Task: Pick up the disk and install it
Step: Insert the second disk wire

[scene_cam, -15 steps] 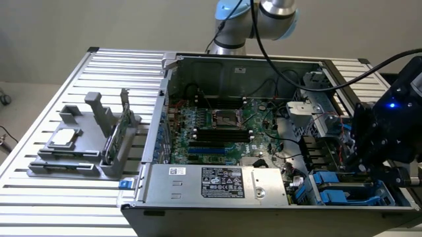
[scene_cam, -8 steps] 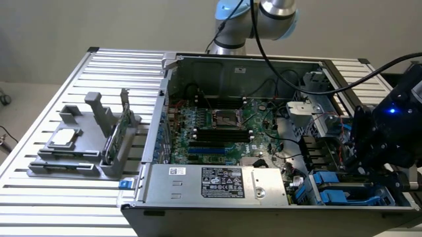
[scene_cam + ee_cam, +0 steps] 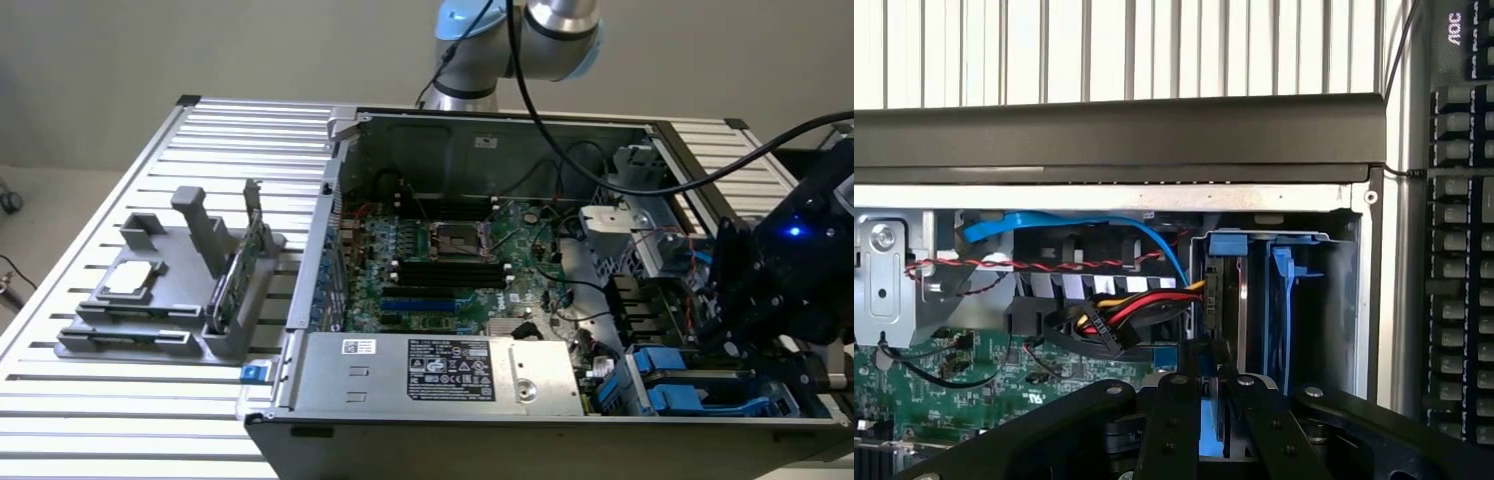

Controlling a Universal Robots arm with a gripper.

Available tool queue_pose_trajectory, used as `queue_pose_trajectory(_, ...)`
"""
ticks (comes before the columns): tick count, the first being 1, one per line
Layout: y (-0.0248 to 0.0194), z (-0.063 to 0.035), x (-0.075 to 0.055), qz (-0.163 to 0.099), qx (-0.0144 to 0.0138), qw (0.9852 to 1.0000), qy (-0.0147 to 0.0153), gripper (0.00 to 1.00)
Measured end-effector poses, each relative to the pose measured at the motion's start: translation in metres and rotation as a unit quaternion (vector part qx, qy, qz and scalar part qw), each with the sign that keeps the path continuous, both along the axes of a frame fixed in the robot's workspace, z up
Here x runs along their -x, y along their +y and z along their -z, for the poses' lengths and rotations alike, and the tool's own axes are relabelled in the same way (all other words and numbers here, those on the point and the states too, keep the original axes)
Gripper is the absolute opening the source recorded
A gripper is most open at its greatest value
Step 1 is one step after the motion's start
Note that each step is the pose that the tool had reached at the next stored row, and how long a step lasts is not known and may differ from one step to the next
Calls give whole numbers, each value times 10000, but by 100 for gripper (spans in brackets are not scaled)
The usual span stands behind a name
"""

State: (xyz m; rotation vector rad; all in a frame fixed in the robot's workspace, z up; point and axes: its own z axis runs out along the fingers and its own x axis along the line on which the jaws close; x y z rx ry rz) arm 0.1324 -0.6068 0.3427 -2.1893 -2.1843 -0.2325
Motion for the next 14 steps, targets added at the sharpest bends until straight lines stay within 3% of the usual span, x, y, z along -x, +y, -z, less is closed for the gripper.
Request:
queue_pose_trajectory(7, -29, 22, -9, -18, -32, 10000, 0, 16)
queue_pose_trajectory(14, -42, 46, -11, -35, -96, 9999, 0, 16)
